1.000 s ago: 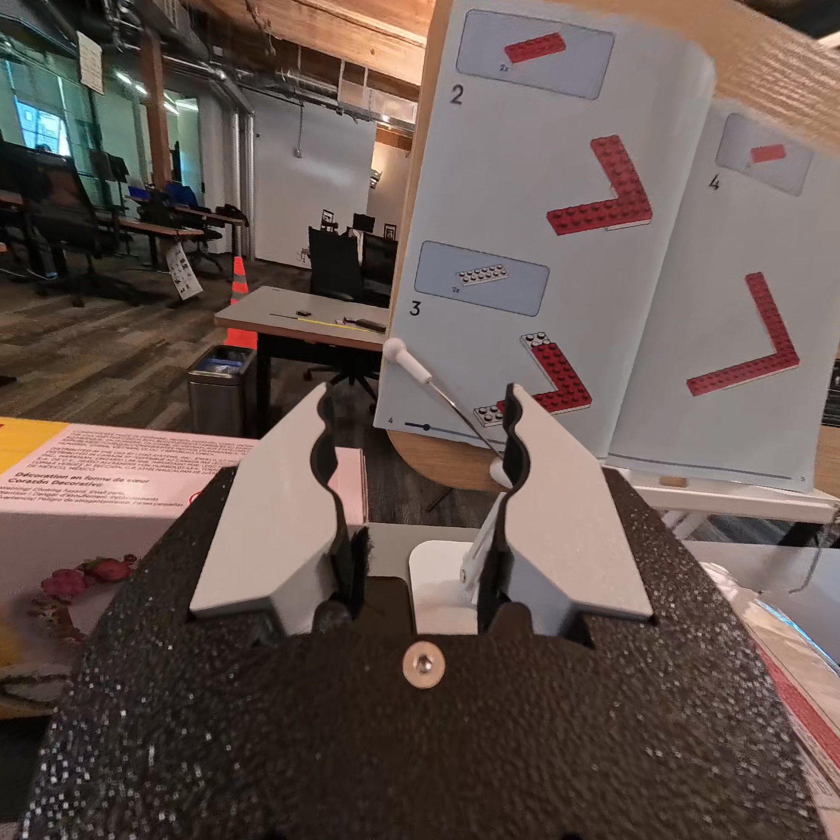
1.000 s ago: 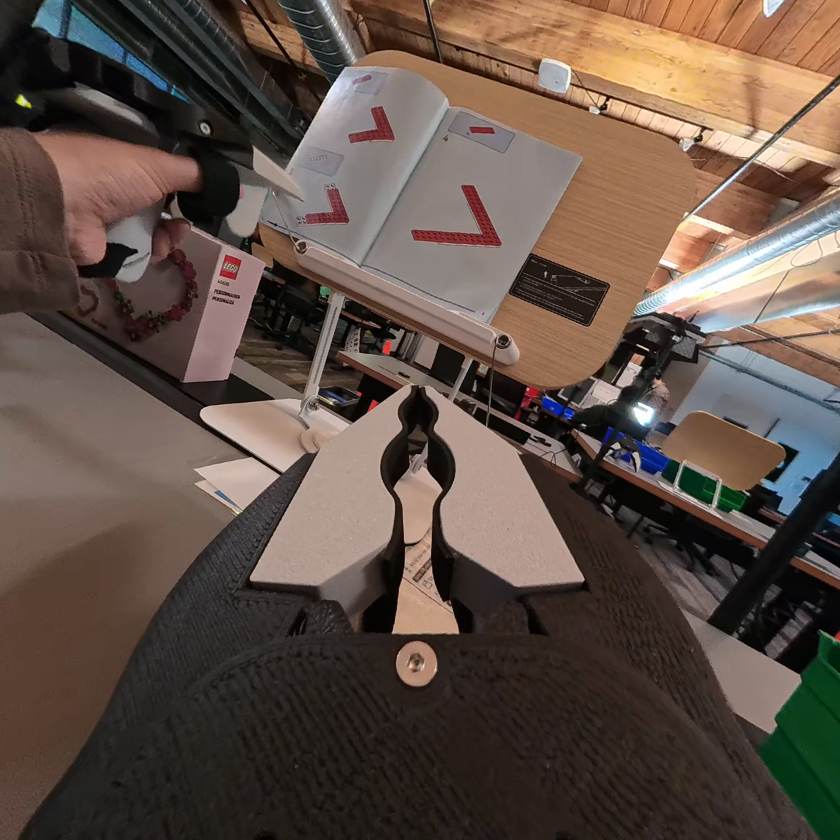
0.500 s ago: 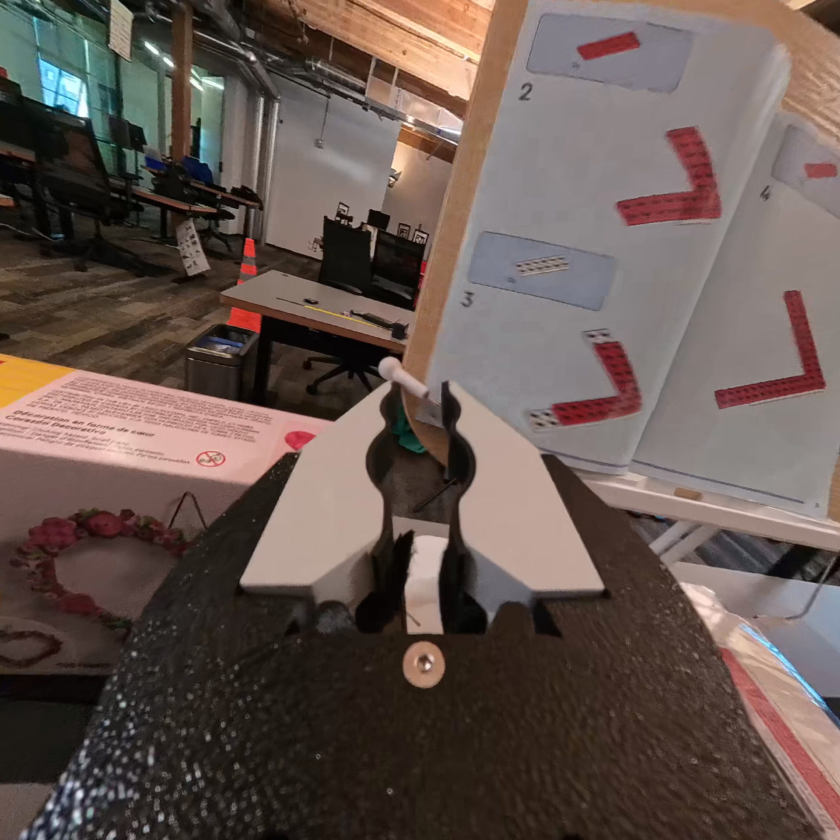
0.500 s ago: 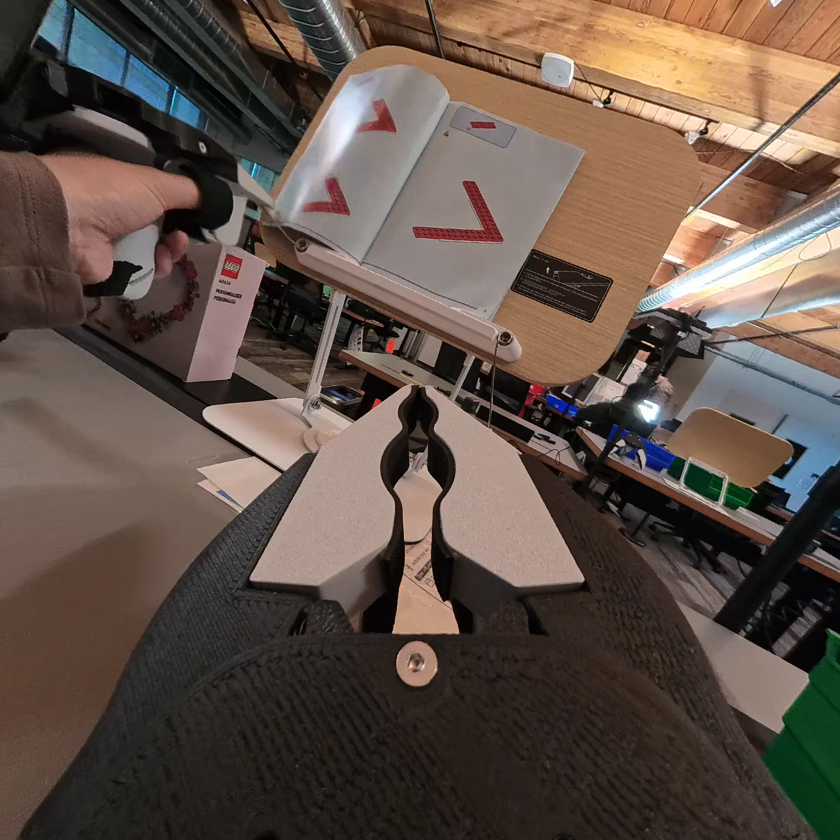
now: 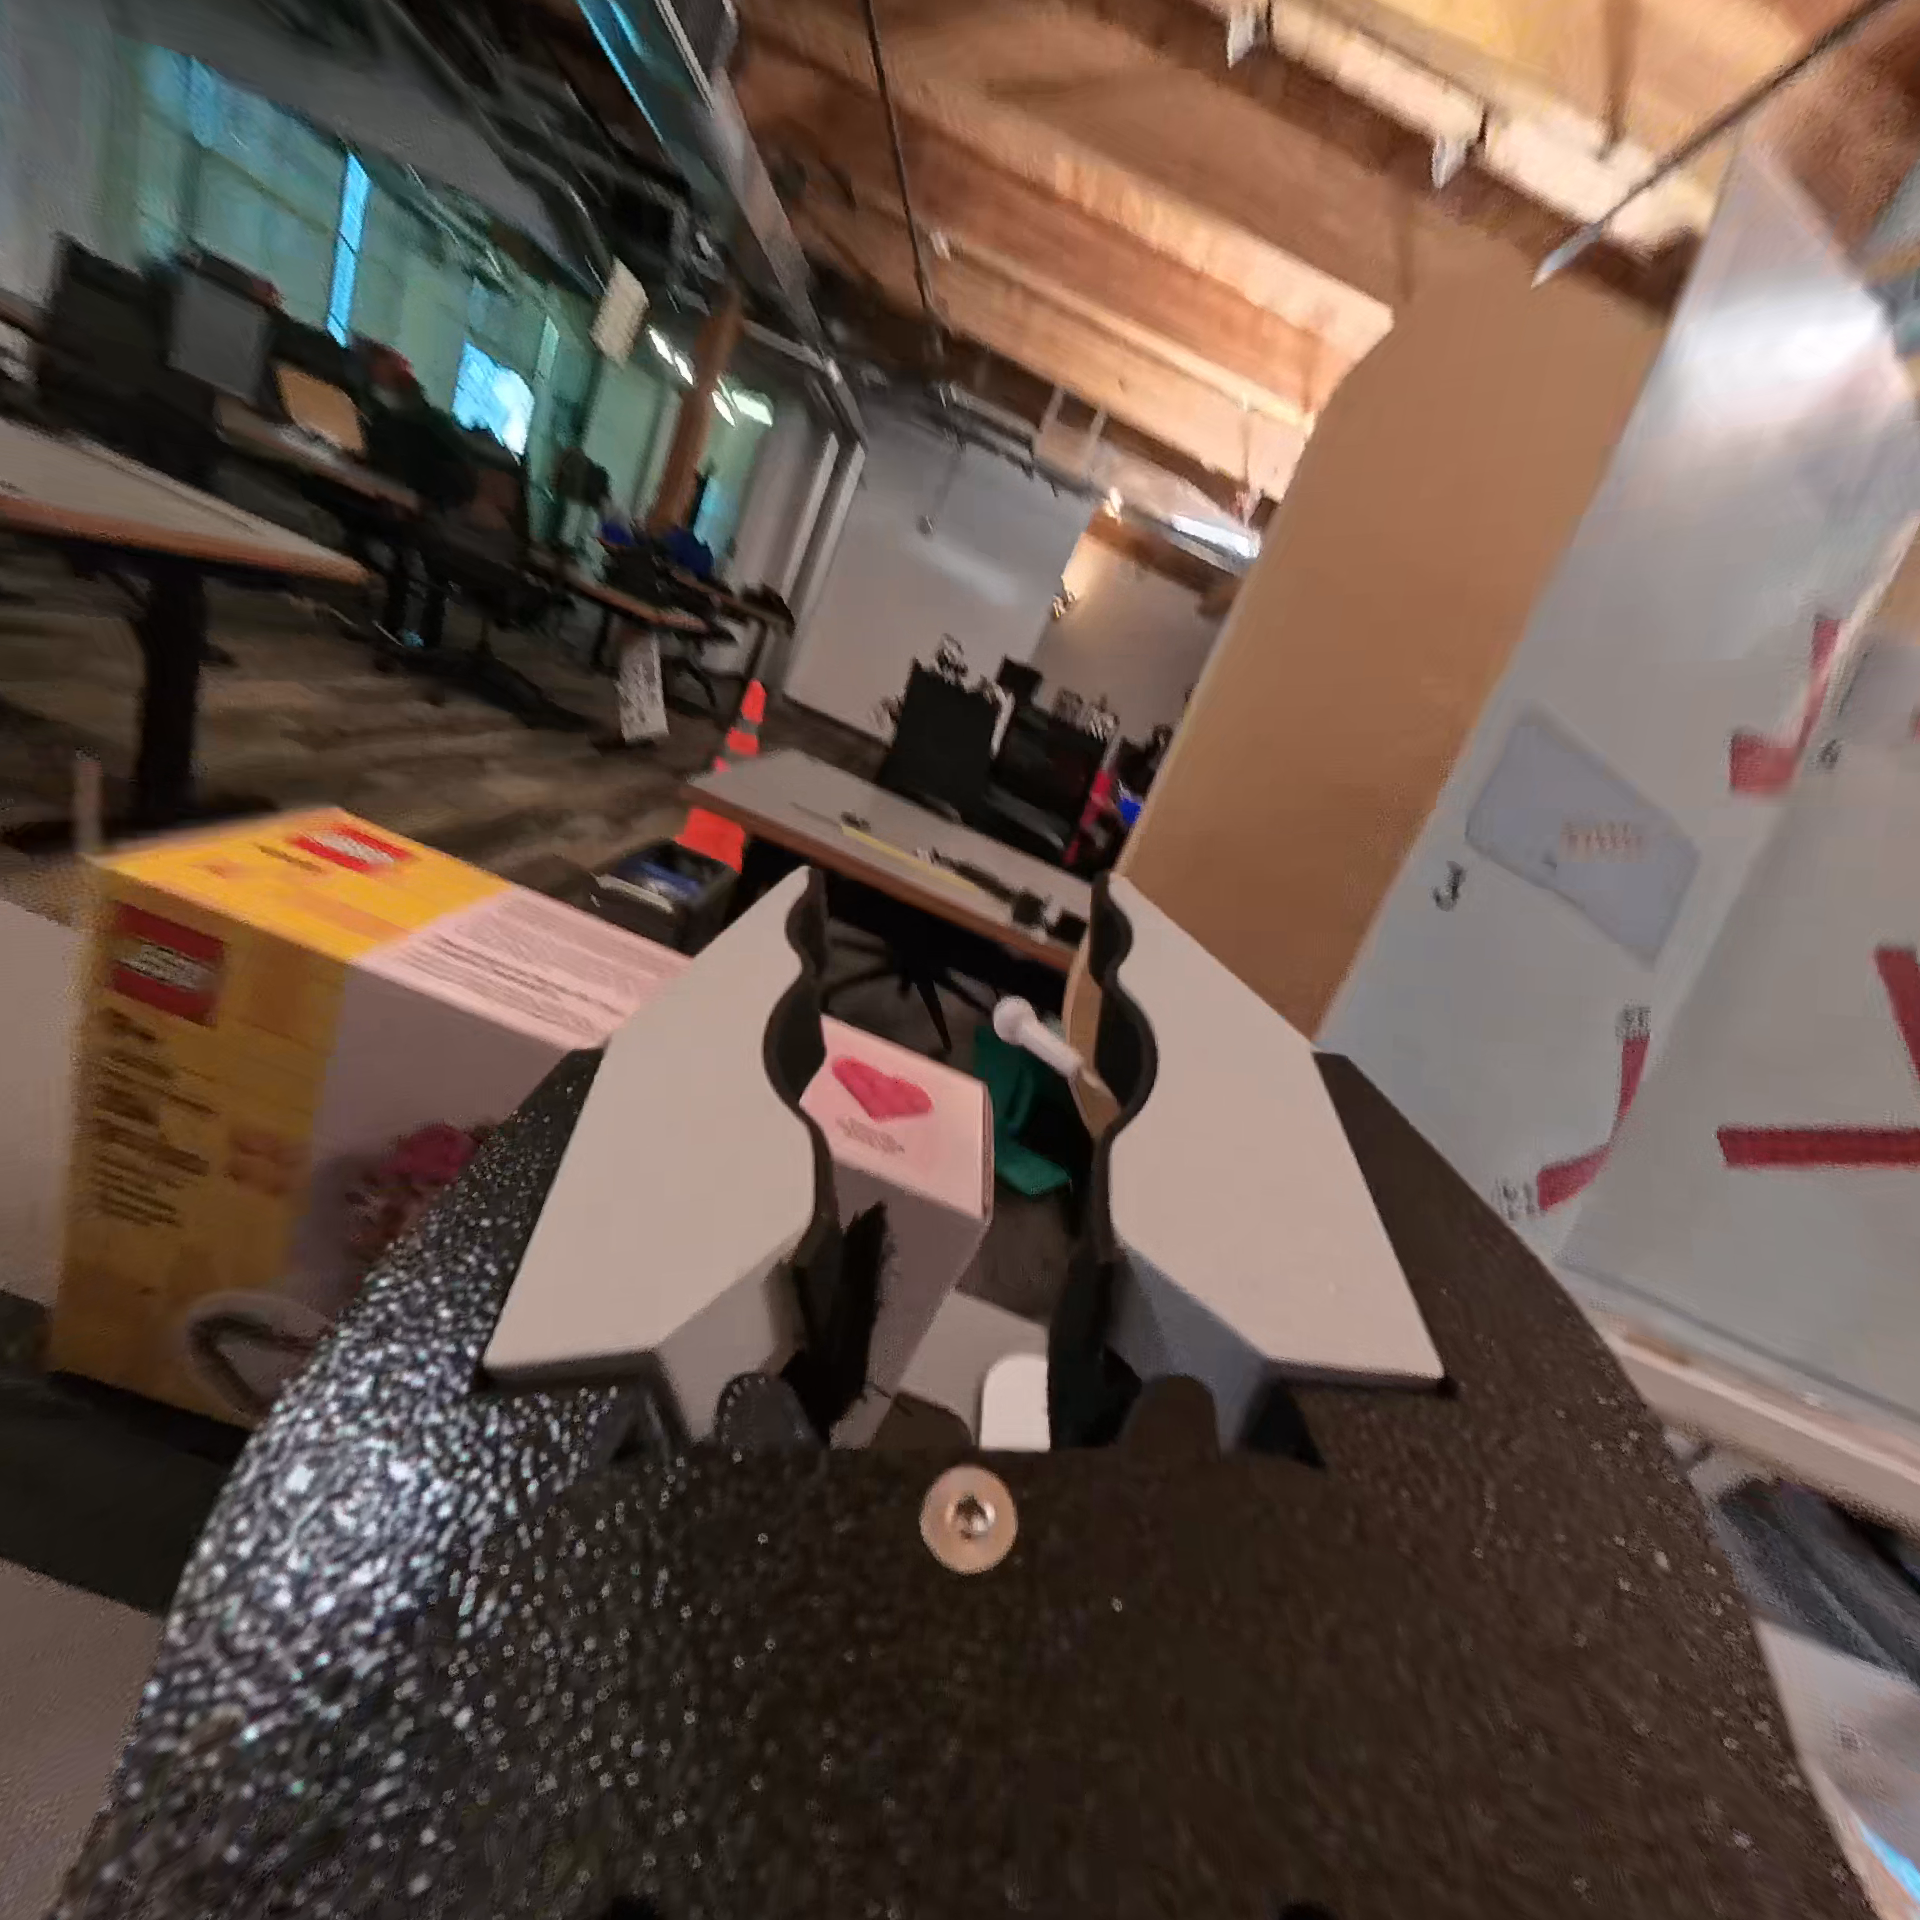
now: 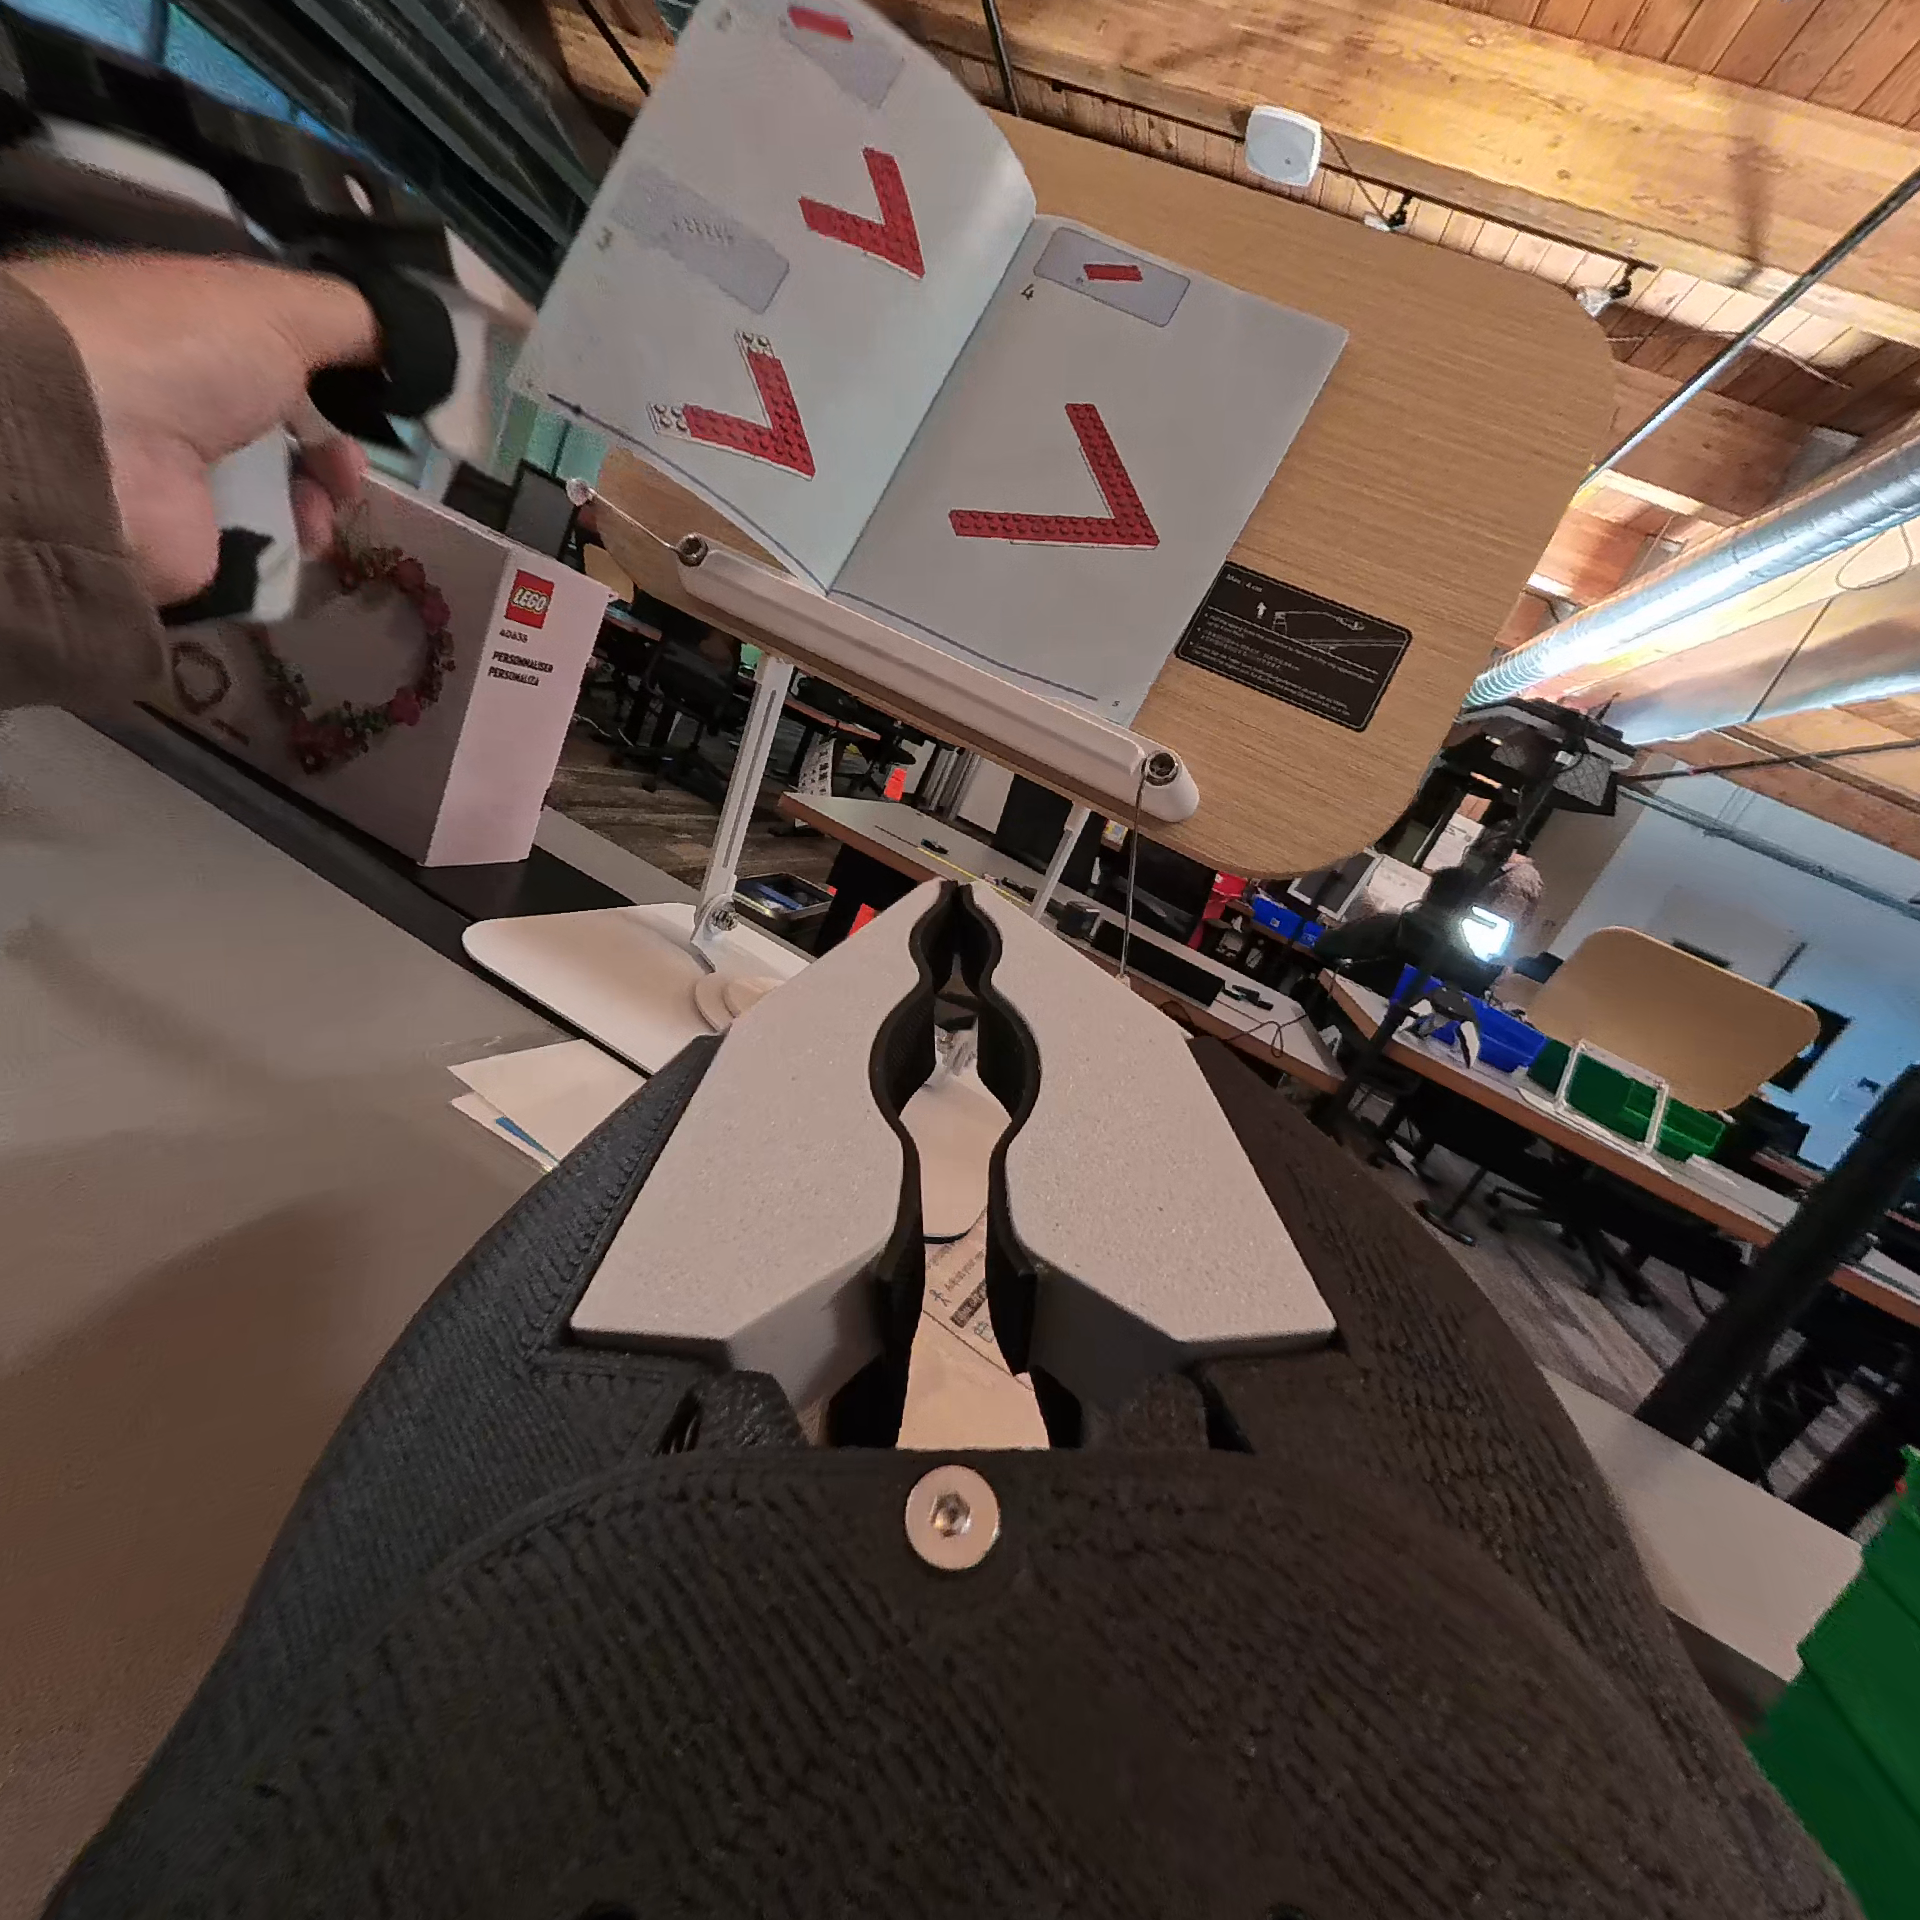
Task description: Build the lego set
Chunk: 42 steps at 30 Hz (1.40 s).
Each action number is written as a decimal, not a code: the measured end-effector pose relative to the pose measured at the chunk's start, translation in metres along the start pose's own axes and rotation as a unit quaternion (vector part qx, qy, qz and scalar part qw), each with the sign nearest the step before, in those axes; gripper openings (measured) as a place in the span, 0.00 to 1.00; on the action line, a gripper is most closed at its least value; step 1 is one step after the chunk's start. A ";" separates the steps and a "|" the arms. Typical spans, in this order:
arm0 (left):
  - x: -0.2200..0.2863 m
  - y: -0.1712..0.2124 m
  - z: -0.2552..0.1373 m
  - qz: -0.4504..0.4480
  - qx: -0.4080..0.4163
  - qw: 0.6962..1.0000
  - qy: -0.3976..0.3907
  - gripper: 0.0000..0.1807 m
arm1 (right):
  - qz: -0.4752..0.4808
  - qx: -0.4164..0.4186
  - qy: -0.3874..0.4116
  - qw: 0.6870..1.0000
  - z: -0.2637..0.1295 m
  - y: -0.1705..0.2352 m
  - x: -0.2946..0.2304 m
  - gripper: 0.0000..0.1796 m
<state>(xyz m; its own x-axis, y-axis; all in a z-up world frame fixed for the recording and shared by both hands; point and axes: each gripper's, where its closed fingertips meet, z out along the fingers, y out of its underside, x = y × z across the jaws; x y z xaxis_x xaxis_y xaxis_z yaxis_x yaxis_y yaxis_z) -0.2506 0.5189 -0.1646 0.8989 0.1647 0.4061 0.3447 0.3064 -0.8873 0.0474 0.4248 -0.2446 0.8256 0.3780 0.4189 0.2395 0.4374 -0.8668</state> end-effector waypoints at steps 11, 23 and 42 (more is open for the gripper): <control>0.117 -0.063 -0.044 0.014 0.054 0.953 0.297 0.54 | -0.013 0.088 0.033 0.995 0.113 -0.062 0.003 0.00; 0.125 -0.003 -0.034 0.153 -0.054 0.939 0.305 0.02 | 0.067 0.113 -0.013 0.991 0.160 -0.088 -0.015 0.02; 0.122 0.009 -0.028 0.197 -0.049 0.942 0.268 0.00 | 0.204 0.010 0.123 0.971 0.147 -0.005 0.046 0.29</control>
<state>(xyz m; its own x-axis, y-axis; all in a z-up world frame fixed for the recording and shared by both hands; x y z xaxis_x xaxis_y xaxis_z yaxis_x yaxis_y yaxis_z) -0.1307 0.5152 -0.1290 0.9609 -0.2570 -0.1033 -0.0436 0.2279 -0.9727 0.0090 0.5597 -0.1809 0.9475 0.3175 -0.0376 -0.1410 0.3095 -0.9404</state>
